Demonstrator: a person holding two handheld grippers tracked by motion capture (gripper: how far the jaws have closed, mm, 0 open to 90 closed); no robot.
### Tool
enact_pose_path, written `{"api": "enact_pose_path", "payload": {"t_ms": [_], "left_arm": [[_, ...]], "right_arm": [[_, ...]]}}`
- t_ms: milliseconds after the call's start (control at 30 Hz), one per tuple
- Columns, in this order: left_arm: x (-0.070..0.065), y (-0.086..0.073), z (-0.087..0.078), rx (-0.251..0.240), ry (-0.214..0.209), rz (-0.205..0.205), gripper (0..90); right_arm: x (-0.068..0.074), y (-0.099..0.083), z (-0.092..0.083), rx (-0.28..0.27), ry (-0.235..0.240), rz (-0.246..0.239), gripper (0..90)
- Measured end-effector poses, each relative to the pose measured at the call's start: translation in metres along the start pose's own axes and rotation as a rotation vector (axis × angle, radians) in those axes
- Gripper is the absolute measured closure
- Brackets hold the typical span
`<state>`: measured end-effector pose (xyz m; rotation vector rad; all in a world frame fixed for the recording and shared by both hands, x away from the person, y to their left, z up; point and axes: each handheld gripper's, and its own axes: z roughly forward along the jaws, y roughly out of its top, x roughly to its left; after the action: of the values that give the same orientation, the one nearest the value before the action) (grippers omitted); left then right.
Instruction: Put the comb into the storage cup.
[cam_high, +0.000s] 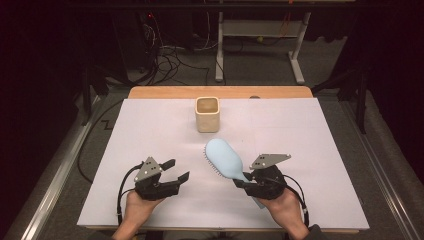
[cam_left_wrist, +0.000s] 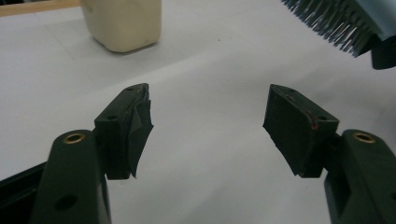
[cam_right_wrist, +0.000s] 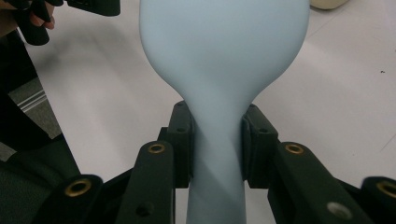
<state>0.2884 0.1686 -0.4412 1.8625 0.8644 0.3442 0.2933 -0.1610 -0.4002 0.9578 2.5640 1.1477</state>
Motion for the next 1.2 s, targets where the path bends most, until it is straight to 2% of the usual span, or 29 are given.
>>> {"api": "enact_pose_path", "payload": {"t_ms": [267,333,467,633,967,1200], "left_arm": [[-0.012,0.011,0.014,0.01,-0.048,0.033,31.4],[-0.016,0.013,0.018,0.026,-0.065,0.039,31.1],[-0.02,0.018,0.024,0.043,-0.117,0.034,31.0],[-0.025,0.022,0.029,0.053,-0.149,0.036,29.0],[-0.033,0.029,0.038,0.054,-0.179,0.041,25.4],[-0.039,0.033,0.045,0.067,-0.184,0.05,22.8]], "right_arm": [[-0.002,-0.001,0.0,-0.004,0.0,0.009,70.1],[-0.002,-0.001,0.0,-0.004,-0.001,0.008,70.1],[-0.002,-0.001,0.0,-0.003,-0.003,0.01,70.1],[-0.003,-0.002,-0.001,-0.003,-0.005,0.006,70.1],[-0.003,-0.003,0.0,-0.005,-0.005,0.005,70.1],[-0.004,-0.003,0.0,-0.005,-0.015,0.009,70.1]]}}
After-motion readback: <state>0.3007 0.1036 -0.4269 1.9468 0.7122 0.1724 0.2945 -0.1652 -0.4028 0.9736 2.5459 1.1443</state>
